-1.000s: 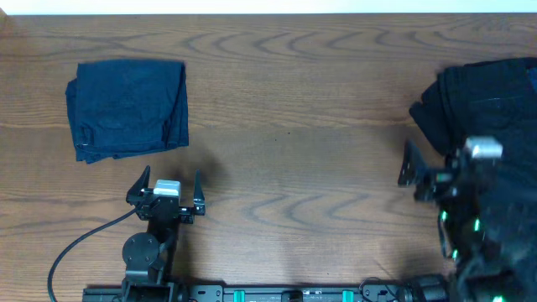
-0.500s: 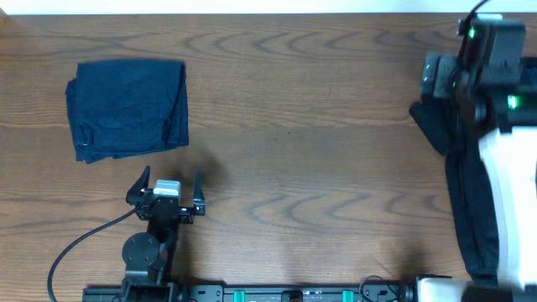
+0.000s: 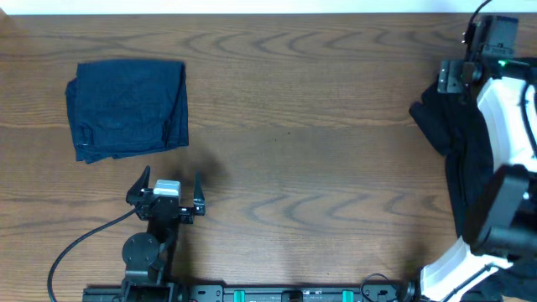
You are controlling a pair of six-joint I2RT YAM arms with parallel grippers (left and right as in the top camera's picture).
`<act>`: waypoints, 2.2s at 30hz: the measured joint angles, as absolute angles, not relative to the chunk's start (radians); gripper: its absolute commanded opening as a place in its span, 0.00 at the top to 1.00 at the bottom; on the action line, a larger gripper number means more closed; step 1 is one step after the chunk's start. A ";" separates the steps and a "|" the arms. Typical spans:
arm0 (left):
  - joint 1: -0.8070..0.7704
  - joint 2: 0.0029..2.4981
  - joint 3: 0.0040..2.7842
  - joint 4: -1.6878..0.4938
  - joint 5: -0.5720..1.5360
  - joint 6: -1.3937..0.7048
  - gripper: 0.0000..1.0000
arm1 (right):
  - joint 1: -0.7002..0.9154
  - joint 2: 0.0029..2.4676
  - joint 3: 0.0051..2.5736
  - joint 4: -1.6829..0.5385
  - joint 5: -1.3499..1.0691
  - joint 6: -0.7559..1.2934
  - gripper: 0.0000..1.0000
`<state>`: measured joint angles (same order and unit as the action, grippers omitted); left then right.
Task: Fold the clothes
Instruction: 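Reach the right gripper to the black pants pile and grasp the waistband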
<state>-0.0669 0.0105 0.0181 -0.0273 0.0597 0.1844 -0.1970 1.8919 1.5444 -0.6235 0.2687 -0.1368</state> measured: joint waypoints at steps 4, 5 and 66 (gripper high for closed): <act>-0.067 0.010 0.018 -0.027 0.060 0.184 0.02 | -0.197 1.969 1.544 -0.572 0.226 -0.170 0.12; -0.067 0.010 0.018 -0.027 0.060 0.184 0.02 | -0.197 1.989 1.544 -0.556 0.216 -0.178 0.12; -0.067 0.010 0.018 -0.027 0.060 0.184 0.02 | -0.263 2.207 1.546 -0.387 0.120 -0.317 0.70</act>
<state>-0.0669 0.0105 0.0181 -0.0273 0.0597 0.1841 -0.2634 2.2074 1.5455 -0.3870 0.1200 -0.3172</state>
